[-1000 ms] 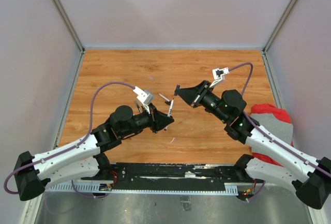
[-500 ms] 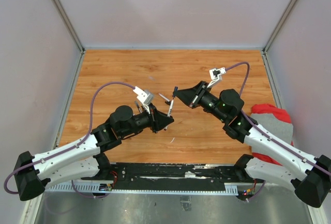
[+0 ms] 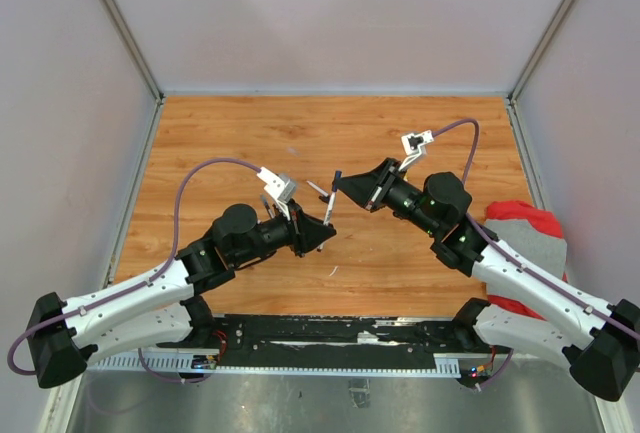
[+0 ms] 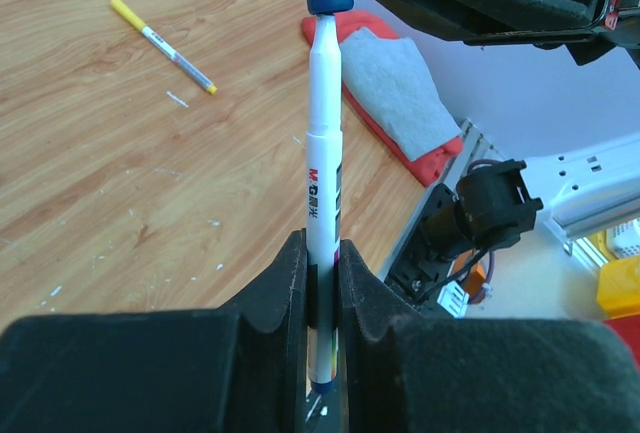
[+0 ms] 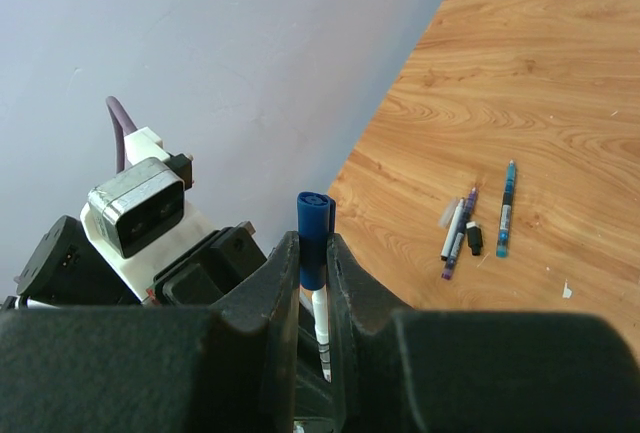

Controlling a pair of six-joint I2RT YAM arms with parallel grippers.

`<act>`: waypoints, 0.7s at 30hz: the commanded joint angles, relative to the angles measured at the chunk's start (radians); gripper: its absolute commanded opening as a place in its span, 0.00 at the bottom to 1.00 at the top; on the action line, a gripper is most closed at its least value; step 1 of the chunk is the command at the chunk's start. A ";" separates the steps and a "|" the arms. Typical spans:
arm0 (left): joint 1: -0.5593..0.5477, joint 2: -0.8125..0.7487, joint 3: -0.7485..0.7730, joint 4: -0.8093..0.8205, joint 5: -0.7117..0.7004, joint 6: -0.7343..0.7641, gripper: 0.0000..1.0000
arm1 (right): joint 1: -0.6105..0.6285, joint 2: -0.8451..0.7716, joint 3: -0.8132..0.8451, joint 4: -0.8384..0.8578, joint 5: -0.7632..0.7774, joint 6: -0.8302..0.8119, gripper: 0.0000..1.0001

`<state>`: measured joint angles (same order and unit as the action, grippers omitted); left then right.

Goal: Insert the pens into the pen caps
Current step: Insert the pen cap onto the pen.

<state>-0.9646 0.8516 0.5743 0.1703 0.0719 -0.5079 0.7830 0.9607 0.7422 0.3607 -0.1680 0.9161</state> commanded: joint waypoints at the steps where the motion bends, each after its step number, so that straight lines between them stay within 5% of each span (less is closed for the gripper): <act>1: -0.011 -0.011 0.022 0.007 -0.011 0.014 0.00 | -0.008 -0.001 0.007 -0.015 -0.040 -0.022 0.02; 21: -0.010 -0.011 0.037 0.002 -0.025 0.007 0.00 | 0.069 0.010 -0.115 0.072 -0.032 -0.082 0.15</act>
<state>-0.9657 0.8490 0.5747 0.1242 0.0574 -0.5091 0.8185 0.9638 0.6758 0.3809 -0.1913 0.8745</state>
